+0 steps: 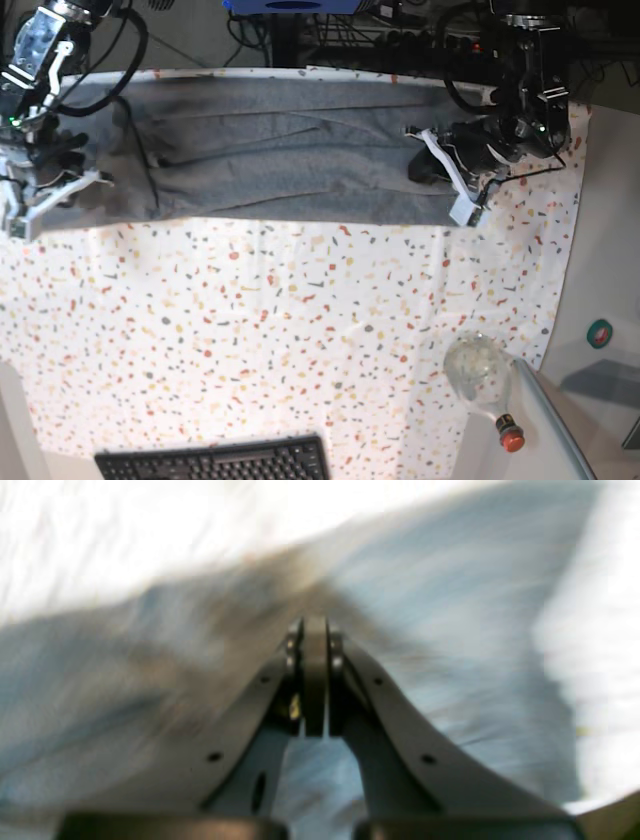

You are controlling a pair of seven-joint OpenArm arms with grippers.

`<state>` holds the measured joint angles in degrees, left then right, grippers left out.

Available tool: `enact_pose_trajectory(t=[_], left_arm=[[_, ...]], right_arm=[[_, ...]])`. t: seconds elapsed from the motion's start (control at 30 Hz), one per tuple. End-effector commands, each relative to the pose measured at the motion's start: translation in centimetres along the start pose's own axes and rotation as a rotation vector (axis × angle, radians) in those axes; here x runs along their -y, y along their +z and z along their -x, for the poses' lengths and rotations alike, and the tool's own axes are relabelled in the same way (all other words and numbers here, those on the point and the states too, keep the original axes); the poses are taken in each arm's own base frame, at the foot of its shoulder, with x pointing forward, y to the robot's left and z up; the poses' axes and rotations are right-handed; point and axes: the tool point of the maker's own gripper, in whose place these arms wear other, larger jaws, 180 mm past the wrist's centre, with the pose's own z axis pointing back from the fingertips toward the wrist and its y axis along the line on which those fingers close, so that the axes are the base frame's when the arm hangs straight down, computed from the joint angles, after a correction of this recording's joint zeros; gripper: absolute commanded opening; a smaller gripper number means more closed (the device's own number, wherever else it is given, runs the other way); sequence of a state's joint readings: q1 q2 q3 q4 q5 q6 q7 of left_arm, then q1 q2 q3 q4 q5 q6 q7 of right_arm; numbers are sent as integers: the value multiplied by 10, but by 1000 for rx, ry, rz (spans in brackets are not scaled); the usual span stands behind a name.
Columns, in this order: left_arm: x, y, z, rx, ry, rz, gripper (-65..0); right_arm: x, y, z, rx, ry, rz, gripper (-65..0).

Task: Layout the t-shirt on the table in an organized manner, then fold the t-shirt properly
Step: 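Grasp the folded strip's end with the left gripper and push it inward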

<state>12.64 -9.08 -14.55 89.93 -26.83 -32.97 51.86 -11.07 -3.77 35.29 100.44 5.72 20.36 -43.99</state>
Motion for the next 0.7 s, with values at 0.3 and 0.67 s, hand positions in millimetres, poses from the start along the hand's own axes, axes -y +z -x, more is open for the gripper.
enact_pose_trajectory(t=[0.3, 0.67], left_arm=[[18, -23, 16, -62, -3, 73, -650], [-7, -62, -3, -102, 96, 88, -650]], right_arm=[[91, -83, 1, -125, -103, 57, -650], [128, -124, -24, -100, -293, 112, -650]])
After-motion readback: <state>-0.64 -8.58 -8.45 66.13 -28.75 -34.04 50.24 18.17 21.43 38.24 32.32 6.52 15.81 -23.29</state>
